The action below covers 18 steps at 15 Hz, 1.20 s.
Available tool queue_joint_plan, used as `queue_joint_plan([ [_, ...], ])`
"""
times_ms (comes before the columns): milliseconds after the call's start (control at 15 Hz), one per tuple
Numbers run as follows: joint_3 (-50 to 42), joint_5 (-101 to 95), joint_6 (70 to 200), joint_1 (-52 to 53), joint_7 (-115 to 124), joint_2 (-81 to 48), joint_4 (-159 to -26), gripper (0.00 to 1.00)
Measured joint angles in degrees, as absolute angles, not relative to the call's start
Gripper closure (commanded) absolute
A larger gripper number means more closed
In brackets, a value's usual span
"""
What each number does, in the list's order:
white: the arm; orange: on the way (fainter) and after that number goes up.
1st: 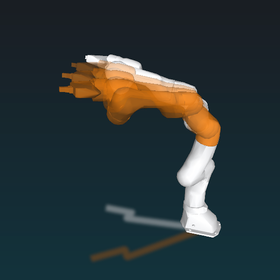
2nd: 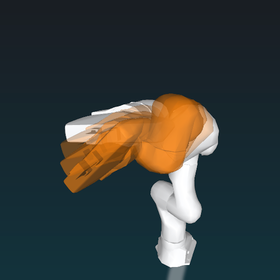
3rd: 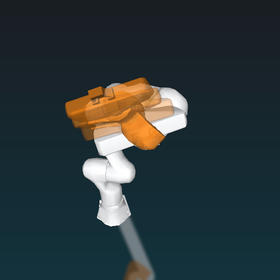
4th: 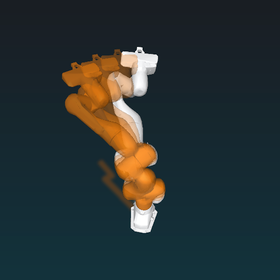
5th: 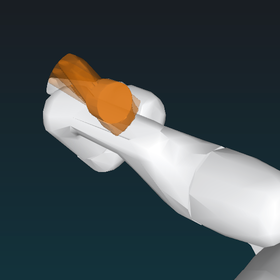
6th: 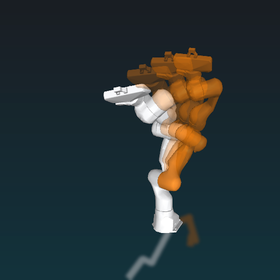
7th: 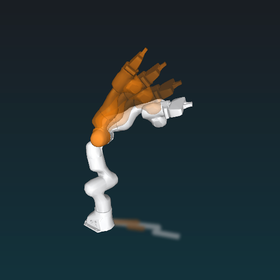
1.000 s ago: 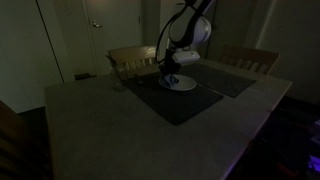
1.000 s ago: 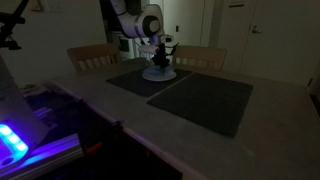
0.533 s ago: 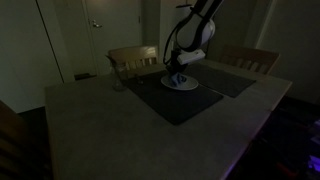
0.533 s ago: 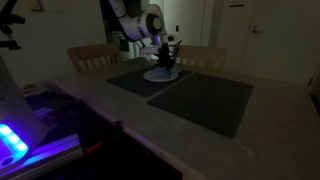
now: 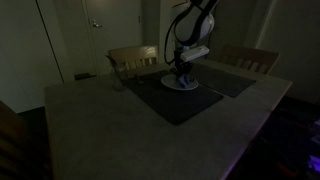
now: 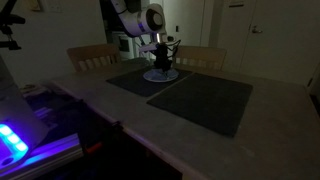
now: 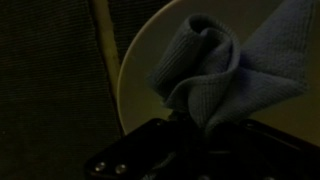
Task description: Use the towel to wipe the plate
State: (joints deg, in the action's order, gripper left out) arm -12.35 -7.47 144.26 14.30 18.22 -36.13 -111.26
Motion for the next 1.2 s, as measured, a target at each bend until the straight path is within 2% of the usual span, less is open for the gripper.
queue_joint_plan([
  [333, -6.1, -6.4, 138.8, 9.1, 13.1, -35.2, -110.7, 0.97],
  [867, -1.0, -6.6, 149.5, 8.6, 10.4, -35.5, -111.6, 0.97],
  [1200, 4.6, -5.6, 149.5, 9.3, 7.1, -35.6, -109.9, 0.97],
])
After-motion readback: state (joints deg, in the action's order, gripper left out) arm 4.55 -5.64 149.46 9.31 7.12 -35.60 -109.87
